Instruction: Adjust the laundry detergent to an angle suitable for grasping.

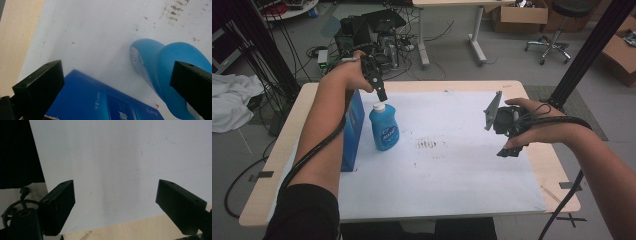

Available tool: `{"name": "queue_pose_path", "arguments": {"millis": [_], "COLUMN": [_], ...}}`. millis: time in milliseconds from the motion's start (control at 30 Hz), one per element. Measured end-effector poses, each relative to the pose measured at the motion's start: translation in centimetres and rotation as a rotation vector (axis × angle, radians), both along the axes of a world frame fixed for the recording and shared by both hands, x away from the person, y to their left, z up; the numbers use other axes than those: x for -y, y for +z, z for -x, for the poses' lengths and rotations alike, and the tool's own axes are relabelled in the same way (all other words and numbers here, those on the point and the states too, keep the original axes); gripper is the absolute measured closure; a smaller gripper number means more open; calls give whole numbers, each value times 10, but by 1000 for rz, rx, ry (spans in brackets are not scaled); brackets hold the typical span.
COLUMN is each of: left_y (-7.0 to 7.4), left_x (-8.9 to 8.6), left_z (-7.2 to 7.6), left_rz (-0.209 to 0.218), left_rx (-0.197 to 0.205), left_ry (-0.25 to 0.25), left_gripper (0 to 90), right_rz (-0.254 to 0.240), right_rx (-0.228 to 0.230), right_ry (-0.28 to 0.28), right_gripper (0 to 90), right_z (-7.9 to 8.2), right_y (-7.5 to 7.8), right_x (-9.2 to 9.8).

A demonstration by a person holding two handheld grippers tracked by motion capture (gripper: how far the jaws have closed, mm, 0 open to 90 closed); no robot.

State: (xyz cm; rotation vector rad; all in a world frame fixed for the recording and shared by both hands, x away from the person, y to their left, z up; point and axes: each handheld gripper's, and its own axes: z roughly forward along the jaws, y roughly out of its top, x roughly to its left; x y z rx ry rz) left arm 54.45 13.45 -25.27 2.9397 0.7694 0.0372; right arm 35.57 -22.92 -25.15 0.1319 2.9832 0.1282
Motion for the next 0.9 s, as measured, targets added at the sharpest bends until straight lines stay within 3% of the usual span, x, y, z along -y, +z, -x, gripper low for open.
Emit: {"name": "queue_pose_path", "arguments": {"millis": [367, 600, 900], "left_y": [-6, -1, 5], "left_x": [2, 6, 0], "left_z": [0, -3, -11], "left_rz": [3, -14, -35], "left_rx": [-4, 0, 16], "left_ry": [-1, -1, 17], "left_gripper": [1, 1, 0], "right_rz": [7, 0, -8], "right_rx": [-15, -11, 12], "right_ry": [7, 7, -10], "right_gripper": [158, 158, 158], "right_z": [1, 3, -1], "right_y": [-4, -5, 4], "right_x": [-3, -3, 1]}}
